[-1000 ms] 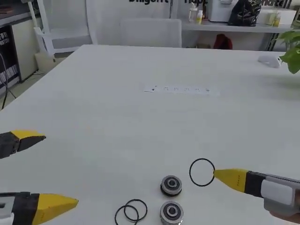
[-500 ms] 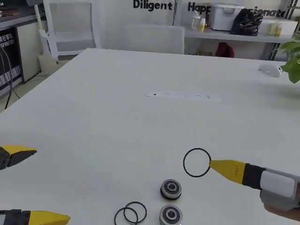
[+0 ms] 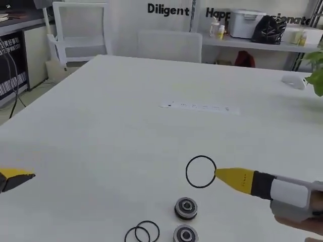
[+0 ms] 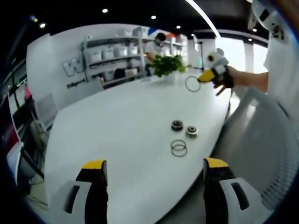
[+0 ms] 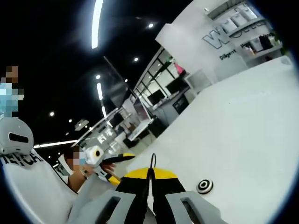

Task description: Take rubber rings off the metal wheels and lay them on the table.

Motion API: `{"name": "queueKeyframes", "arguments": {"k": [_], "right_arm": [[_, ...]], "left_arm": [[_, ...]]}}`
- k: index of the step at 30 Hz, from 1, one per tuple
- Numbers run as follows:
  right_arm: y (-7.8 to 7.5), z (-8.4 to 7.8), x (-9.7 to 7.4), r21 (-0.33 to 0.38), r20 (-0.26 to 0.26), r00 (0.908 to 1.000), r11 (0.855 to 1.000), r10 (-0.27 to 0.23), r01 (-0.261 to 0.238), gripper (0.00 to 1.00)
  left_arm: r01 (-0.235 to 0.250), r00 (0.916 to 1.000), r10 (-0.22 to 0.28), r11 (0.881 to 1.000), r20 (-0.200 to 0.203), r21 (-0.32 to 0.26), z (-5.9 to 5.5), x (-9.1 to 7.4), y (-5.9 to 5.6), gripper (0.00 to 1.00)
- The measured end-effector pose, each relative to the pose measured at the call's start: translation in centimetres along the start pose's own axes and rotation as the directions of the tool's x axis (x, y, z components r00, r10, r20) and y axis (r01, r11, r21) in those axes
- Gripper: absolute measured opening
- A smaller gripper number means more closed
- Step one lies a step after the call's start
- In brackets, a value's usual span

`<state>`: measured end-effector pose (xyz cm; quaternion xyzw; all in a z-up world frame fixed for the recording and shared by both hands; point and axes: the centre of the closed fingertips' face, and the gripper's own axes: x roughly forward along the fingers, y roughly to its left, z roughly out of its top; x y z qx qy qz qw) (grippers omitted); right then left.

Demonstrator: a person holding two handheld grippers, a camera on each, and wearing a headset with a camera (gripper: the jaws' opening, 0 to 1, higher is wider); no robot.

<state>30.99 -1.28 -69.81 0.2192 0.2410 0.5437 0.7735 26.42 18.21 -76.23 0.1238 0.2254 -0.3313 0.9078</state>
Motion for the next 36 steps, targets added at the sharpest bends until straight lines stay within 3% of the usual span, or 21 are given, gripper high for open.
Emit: {"name": "queueKeyframes", "arguments": {"k": [9,18,29,36], "right_arm": [[0.6,-0.4,1.9,-0.003,-0.041,0.9981,0.999,0.045,-0.045,0.0],[0.2,-1.2,4.8,-0.02,-0.104,0.992,0.997,0.073,-0.075,0.0],[-0.2,-2.8,6.2,-0.01,-0.186,0.9782,0.995,0.092,-0.096,0.0],[-1.0,-5.0,7.2,0.007,-0.261,0.9606,0.995,0.094,-0.096,0.0]], "left_arm": [[-0.01,0.9996,0.01,1.0,-0.028,0.004,-0.6,-0.3,-0.2,0.84],[0.006,0.999,-0.006,1.0,-0.043,-0.013,-1.1,0.1,-0.6,0.9],[0.037,0.9986,-0.038,0.998,-0.037,-0.05,-1.3,0.4,-1.1,0.96],[0.038,0.9984,-0.04,0.998,-0.04,-0.055,-1.4,0.4,-1.0,0.97]]}}
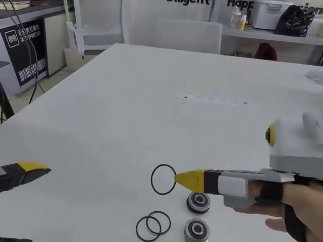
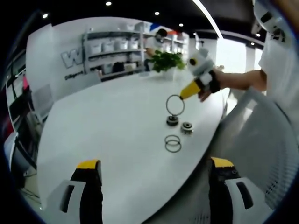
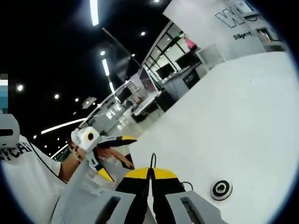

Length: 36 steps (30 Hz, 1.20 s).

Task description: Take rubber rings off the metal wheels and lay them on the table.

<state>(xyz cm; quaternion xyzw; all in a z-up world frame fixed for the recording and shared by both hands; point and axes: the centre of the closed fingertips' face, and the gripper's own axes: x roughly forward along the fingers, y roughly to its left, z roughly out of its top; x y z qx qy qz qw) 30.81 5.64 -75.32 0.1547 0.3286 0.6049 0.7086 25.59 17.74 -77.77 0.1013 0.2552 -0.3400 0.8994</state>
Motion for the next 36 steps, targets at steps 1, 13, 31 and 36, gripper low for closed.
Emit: {"name": "queueKeyframes", "arguments": {"k": [1,13,31,36], "right_arm": [[-0.1,-0.4,0.3,0.006,-0.013,0.9999,1.0,0.004,-0.004,0.0],[-2.5,-3.5,2.0,0.033,-0.13,0.9914,0.999,-0.012,0.016,0.0],[-6.2,-6.5,2.3,0.058,-0.212,0.9721,0.992,-0.1,0.114,0.0],[-6.7,-6.8,2.1,0.036,-0.229,0.9644,0.989,-0.133,0.145,0.0]], "left_arm": [[0.0,1.0,0.0,1.0,0.002,-0.002,0.0,0.0,0.0,0.97],[-0.013,0.9999,0.013,1.0,0.008,-0.022,-0.1,0.0,0.3,0.94],[-0.023,0.9997,0.023,0.999,0.012,-0.043,0.0,0.1,0.4,0.92],[-0.026,0.9996,0.026,0.999,0.013,-0.047,0.0,0.1,0.4,0.91]]}}
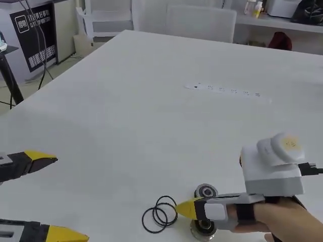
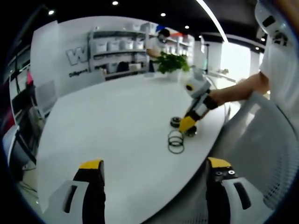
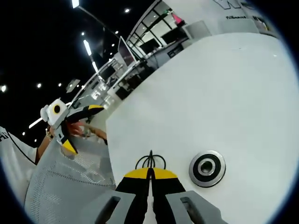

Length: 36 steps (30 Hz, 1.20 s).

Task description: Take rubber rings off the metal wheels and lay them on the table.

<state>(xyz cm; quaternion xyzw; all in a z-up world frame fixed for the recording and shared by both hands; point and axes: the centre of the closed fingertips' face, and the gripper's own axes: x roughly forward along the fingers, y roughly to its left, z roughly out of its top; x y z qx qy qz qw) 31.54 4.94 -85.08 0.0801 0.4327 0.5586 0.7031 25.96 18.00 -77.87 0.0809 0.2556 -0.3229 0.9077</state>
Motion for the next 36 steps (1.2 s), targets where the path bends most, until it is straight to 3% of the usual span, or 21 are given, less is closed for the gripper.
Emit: {"name": "queueKeyframes", "arguments": {"k": [5,15,22,29,36], "right_arm": [[-0.6,0.0,-0.2,-0.005,0.002,0.9992,0.999,-0.04,0.04,0.0],[-1.0,0.0,-0.1,-0.092,-0.015,0.9964,0.992,-0.084,0.082,0.0],[-1.7,-0.1,-0.5,-0.124,-0.028,0.9926,0.986,-0.118,0.114,0.09],[-2.0,0.2,-1.9,-0.125,-0.007,0.9907,0.983,-0.136,0.134,0.11],[-1.5,0.5,-3.7,-0.198,0.005,0.9889,0.969,-0.148,0.147,0.16]], "left_arm": [[-0.003,1.0,0.003,1.0,-0.005,0.015,0.0,0.0,0.0,0.9],[0.001,0.9999,-0.001,1.0,-0.011,0.023,-0.1,0.0,-0.1,0.88],[-0.002,0.9999,0.002,0.999,-0.014,0.034,-0.2,-0.1,0.1,0.89],[-0.003,0.9997,0.004,0.999,-0.025,0.048,-0.3,-0.1,0.0,0.88],[0.001,0.9994,0.001,0.998,-0.033,0.059,-0.3,-0.2,-0.1,0.88]]}}
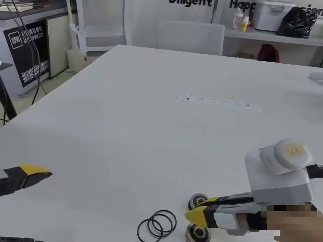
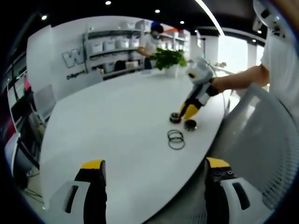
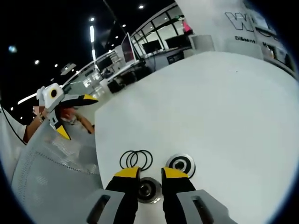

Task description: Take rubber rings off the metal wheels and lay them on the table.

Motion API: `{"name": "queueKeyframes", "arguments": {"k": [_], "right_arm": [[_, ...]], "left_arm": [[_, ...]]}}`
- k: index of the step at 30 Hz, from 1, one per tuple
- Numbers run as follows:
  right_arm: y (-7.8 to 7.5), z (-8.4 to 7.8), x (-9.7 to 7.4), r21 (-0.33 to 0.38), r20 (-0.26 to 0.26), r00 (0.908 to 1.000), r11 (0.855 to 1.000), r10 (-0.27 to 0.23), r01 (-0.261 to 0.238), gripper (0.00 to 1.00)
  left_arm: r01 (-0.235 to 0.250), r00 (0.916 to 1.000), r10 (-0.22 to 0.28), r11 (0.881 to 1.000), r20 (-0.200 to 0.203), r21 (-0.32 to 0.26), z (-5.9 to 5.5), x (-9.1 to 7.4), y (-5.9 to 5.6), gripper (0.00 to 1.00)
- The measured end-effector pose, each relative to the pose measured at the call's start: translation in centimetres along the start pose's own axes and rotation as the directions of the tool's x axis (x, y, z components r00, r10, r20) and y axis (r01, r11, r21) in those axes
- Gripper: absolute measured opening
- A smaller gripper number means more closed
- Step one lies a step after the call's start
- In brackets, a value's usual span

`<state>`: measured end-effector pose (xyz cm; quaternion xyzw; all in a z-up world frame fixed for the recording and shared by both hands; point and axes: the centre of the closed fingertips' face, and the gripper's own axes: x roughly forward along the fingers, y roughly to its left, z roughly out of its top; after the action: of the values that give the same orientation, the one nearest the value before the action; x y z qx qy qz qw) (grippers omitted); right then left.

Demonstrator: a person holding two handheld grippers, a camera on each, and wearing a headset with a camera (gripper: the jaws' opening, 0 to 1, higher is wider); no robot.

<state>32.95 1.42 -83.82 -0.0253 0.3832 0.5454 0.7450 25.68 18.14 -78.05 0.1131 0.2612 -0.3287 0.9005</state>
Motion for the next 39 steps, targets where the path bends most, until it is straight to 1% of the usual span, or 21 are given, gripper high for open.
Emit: {"name": "queueKeyframes", "arguments": {"k": [1,3,7,9,10,13,16,21,23,26,28,29,30,31,33,34,36,38,39], "right_arm": [[0.0,0.0,-0.4,-0.021,-0.006,0.9999,1.0,-0.009,0.009,0.17],[0.1,0.2,-1.1,-0.042,0.005,0.9998,0.999,-0.018,0.019,0.18],[0.4,0.8,-2.4,-0.04,0.036,0.9993,0.999,-0.009,0.011,0.2],[0.5,1.1,-3.1,-0.052,0.048,0.9987,0.998,-0.021,0.023,0.22],[0.4,1.3,-3.5,-0.06,0.062,0.9977,0.998,-0.028,0.032,0.22],[0.4,1.6,-4.5,-0.061,0.087,0.9954,0.997,-0.04,0.045,0.23],[0.2,1.7,-5.4,-0.057,0.094,0.9943,0.997,-0.051,0.056,0.25],[-0.5,1.7,-7.1,-0.067,0.113,0.9889,0.992,-0.096,0.104,0.26],[-0.6,1.8,-7.8,-0.081,0.12,0.9859,0.989,-0.117,0.127,0.27],[-0.6,1.6,-8.6,-0.096,0.119,0.9836,0.984,-0.135,0.147,0.28],[-0.8,1.3,-9.3,-0.11,0.119,0.9806,0.979,-0.156,0.169,0.29],[-0.9,1.1,-9.4,-0.115,0.12,0.9793,0.978,-0.163,0.177,0.29],[-1.2,0.9,-9.6,-0.112,0.127,0.9754,0.974,-0.18,0.194,0.29],[-1.3,0.5,-9.8,-0.115,0.121,0.9761,0.974,-0.18,0.194,0.29],[-1.7,0.0,-10.1,-0.092,0.128,0.9723,0.974,-0.195,0.208,0.3],[-1.9,-0.3,-10.3,-0.074,0.131,0.9701,0.974,-0.204,0.215,0.3],[-2.1,-0.6,-10.6,-0.062,0.14,0.9666,0.972,-0.215,0.225,0.3],[-2.3,-1.0,-11.1,-0.045,0.151,0.962,0.971,-0.227,0.236,0.3],[-2.4,-1.1,-11.5,-0.032,0.165,0.9583,0.97,-0.233,0.242,0.3]], "left_arm": [[0.0,1.0,0.0,1.0,-0.001,0.001,0.0,0.0,0.0,0.88],[0.001,1.0,-0.001,1.0,-0.004,0.004,0.0,0.0,0.0,0.88],[0.001,0.9999,-0.001,1.0,-0.013,0.015,-0.1,-0.1,-0.1,0.88],[0.0,0.9999,0.0,1.0,-0.016,0.018,-0.1,-0.1,0.0,0.88],[-0.001,0.9999,0.001,1.0,-0.016,0.018,-0.2,-0.1,0.0,0.88],[-0.001,0.9998,0.002,1.0,-0.019,0.022,-0.2,-0.2,0.0,0.88],[0.0,0.9997,0.0,1.0,-0.023,0.026,-0.2,-0.2,-0.1,0.88],[0.01,0.9994,-0.009,0.999,-0.033,0.035,-0.3,-0.1,-0.3,0.88],[0.011,0.9994,-0.01,0.999,-0.034,0.036,-0.3,-0.1,-0.3,0.89],[0.014,0.9992,-0.013,0.999,-0.038,0.039,-0.3,-0.2,-0.3,0.89],[0.018,0.9991,-0.016,0.999,-0.04,0.04,-0.3,-0.2,-0.2,0.88],[0.021,0.9991,-0.019,0.999,-0.039,0.039,-0.3,-0.2,-0.3,0.88],[0.027,0.9991,-0.026,0.999,-0.032,0.028,-0.2,-0.2,-0.4,0.89],[0.03,0.9991,-0.03,0.999,-0.029,0.025,-0.1,-0.2,-0.4,0.89],[0.03,0.9992,-0.029,0.999,-0.028,0.031,0.0,-0.3,-0.4,0.89],[0.028,0.9991,-0.026,0.999,-0.032,0.041,0.1,-0.3,-0.3,0.89],[0.031,0.9988,-0.029,0.998,-0.039,0.049,0.3,-0.3,-0.3,0.89],[0.038,0.9985,-0.035,0.997,-0.042,0.064,0.7,-0.3,-0.3,0.89],[0.038,0.9986,-0.035,0.996,-0.04,0.074,1.0,-0.2,-0.3,0.89]]}}
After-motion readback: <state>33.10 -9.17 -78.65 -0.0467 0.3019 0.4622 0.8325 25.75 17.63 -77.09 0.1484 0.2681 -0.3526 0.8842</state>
